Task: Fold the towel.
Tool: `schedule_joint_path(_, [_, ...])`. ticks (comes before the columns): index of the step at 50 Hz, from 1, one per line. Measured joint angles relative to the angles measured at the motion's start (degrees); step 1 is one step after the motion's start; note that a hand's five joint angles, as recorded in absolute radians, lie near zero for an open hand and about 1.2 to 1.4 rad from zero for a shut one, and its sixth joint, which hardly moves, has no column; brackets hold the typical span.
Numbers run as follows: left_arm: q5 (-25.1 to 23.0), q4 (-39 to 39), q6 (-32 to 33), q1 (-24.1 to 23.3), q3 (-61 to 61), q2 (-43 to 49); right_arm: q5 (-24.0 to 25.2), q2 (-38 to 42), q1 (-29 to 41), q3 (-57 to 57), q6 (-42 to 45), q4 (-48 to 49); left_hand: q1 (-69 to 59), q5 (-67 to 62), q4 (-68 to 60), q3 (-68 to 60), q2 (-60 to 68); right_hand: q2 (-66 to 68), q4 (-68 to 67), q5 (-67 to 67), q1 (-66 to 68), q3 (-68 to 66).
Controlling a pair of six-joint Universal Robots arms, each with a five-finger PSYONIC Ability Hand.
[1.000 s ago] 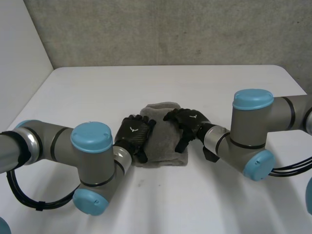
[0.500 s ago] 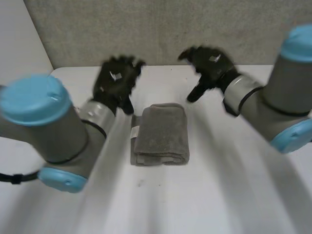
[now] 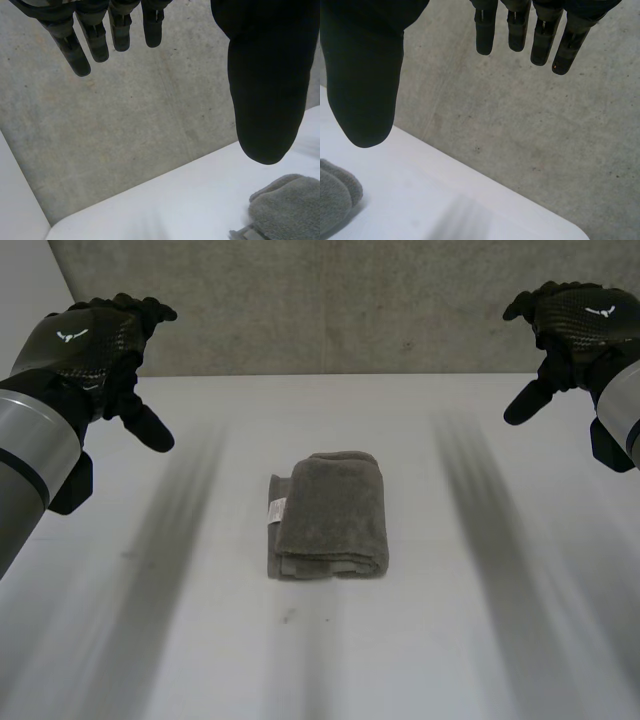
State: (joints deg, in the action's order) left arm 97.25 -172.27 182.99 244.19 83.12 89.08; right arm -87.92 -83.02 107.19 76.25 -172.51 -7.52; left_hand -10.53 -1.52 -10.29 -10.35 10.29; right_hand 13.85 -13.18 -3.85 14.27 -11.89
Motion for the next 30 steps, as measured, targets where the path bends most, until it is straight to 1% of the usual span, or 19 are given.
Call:
schedule_joint_path(12, [-0.21, -0.92, -0.52, -0.04, 2.03, -0.66, -0.02, -0.88, 0.23, 3.01, 0.62, 2.06, 0.27, 0.0, 0.51, 0.56, -0.58, 0.0, 0.0, 0.0, 0.0, 0.0])
schedule_joint_path(24, [-0.18, -6.38, -0.49, 0.23, 7.21, -0.82, 0.4, -0.59, 1.18, 4.22, 0.89, 4.87, 0.33, 0.0, 0.65, 0.74, -0.77, 0.0, 0.0, 0.0, 0.0, 0.0])
schedule_joint_path(30, [-0.18, -9.14, -0.48, 1.75, 9.41, -0.84, 1.62, -0.28, 0.97, 4.48, 2.12, 4.86, 0.33, 0.0, 0.65, 0.74, -0.76, 0.0, 0.0, 0.01, 0.0, 0.0])
